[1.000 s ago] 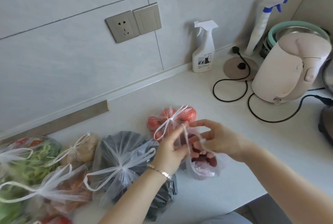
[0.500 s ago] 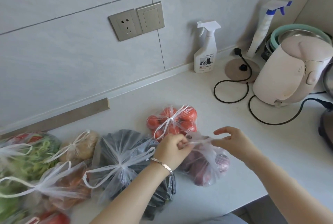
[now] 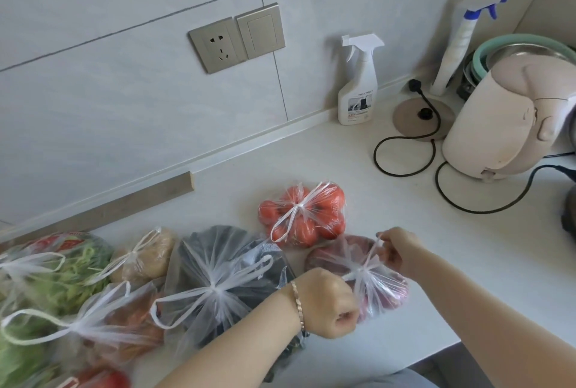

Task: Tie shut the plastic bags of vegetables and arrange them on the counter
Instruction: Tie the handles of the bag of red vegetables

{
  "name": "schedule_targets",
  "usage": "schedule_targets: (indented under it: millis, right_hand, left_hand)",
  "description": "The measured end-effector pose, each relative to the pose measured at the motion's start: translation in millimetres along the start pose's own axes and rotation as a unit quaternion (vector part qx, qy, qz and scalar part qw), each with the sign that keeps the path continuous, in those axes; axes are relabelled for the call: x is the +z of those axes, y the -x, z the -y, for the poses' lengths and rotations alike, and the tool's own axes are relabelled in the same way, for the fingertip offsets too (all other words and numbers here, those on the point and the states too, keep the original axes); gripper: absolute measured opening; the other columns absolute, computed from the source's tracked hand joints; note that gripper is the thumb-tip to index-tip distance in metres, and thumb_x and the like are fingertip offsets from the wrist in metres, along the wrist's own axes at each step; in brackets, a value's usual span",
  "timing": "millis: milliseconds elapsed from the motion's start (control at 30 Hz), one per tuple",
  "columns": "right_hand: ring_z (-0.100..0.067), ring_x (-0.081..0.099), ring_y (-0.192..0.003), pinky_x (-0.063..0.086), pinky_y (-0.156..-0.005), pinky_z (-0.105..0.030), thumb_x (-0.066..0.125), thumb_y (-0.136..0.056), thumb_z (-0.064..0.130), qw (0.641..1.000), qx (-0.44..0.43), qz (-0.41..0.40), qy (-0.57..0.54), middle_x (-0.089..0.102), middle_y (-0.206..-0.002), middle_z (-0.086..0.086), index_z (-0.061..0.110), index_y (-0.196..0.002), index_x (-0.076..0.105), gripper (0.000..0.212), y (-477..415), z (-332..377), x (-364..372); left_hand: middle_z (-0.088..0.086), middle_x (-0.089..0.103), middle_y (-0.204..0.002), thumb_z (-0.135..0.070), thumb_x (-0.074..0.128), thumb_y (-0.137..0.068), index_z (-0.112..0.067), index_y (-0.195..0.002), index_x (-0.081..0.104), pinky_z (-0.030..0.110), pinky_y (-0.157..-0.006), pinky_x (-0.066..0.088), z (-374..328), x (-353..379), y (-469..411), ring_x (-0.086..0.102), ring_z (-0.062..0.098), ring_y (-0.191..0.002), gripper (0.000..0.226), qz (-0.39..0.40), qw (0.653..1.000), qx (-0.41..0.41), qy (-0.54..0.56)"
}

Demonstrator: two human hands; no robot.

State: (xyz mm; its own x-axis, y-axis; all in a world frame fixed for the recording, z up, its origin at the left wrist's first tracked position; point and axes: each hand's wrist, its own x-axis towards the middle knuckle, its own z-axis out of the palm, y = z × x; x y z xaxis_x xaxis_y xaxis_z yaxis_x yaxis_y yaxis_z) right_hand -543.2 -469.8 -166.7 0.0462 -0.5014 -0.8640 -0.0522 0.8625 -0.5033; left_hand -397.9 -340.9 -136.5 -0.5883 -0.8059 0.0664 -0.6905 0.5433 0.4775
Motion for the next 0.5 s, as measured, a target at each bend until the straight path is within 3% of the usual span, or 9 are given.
schedule_targets:
  millis: [33,100,133,233,333,433,500]
  right_hand:
    - [-0.01,0.03,-0.023,0.029,-0.028,-0.014,0.04,-0.086,-0.003,0.999,0.002,0.023,0.03,0.03,-0.029,0.002,0.003,-0.076,0.05,0.015,1,5,3]
    - [-0.009,0.023,-0.025,0.022,-0.031,-0.013,0.043,-0.082,0.005,0.991,-0.016,0.053,0.126,0.027,-0.03,0.005,0.006,-0.07,0.05,0.013,6,18,4]
    - [-0.009,0.022,-0.027,0.021,-0.033,-0.013,0.046,-0.081,0.01,0.979,-0.038,0.063,0.191,0.027,-0.031,0.006,0.007,-0.067,0.052,0.015,10,25,3]
    - [-0.01,0.027,-0.035,0.023,-0.036,-0.017,0.061,-0.082,0.025,0.92,-0.102,0.093,0.366,0.032,-0.04,0.004,0.009,-0.062,0.056,0.026,18,38,3]
    - [-0.011,0.031,-0.044,0.026,-0.041,-0.019,0.076,-0.073,0.016,0.872,-0.245,0.06,0.419,0.038,-0.048,0.003,0.013,-0.058,0.05,0.029,15,34,7]
    - [-0.011,0.028,-0.043,0.024,-0.041,-0.017,0.073,-0.073,0.002,0.884,-0.303,0.024,0.355,0.038,-0.047,0.003,0.017,-0.057,0.047,0.034,0,12,-2]
    - [-0.012,0.033,-0.042,0.026,-0.036,-0.01,0.071,-0.075,-0.001,0.903,-0.291,-0.018,0.317,0.042,-0.047,0.002,0.016,-0.057,0.048,0.033,-10,-9,-15]
  left_hand:
    - [0.001,0.06,-0.051,-0.017,0.055,-0.073,-0.012,-0.057,0.058,0.019,-0.04,0.041,-1,-4,-4,0.049,0.021,-0.039,0.018,0.009,0.999,-0.019,-0.03]
    - [0.008,0.071,-0.075,-0.027,0.043,-0.086,-0.01,-0.088,0.066,0.025,-0.052,0.049,7,-14,-9,0.062,0.029,-0.056,0.029,0.015,0.99,-0.103,-0.1]
    - [0.011,0.071,-0.079,-0.028,0.04,-0.09,-0.009,-0.094,0.067,0.027,-0.056,0.048,13,-19,-8,0.064,0.031,-0.062,0.033,0.014,0.984,-0.133,-0.117]
    - [-0.001,0.061,-0.049,-0.029,0.046,-0.084,-0.015,-0.058,0.066,0.018,-0.038,0.04,27,-27,-2,0.056,0.019,-0.039,0.036,0.017,0.983,-0.138,-0.117]
    - [-0.004,0.054,-0.039,-0.031,0.046,-0.08,-0.017,-0.048,0.061,0.015,-0.032,0.038,38,-20,1,0.048,0.014,-0.032,0.039,-0.01,0.98,-0.122,-0.156]
    - [-0.004,0.055,-0.041,-0.029,0.046,-0.081,-0.017,-0.049,0.06,0.017,-0.035,0.042,42,-9,6,0.05,0.014,-0.036,0.037,0.016,0.984,-0.129,-0.12]
    - [0.002,0.062,-0.053,-0.026,0.043,-0.086,-0.011,-0.059,0.064,0.026,-0.047,0.052,45,5,15,0.058,0.02,-0.051,0.037,0.058,0.986,-0.128,-0.092]
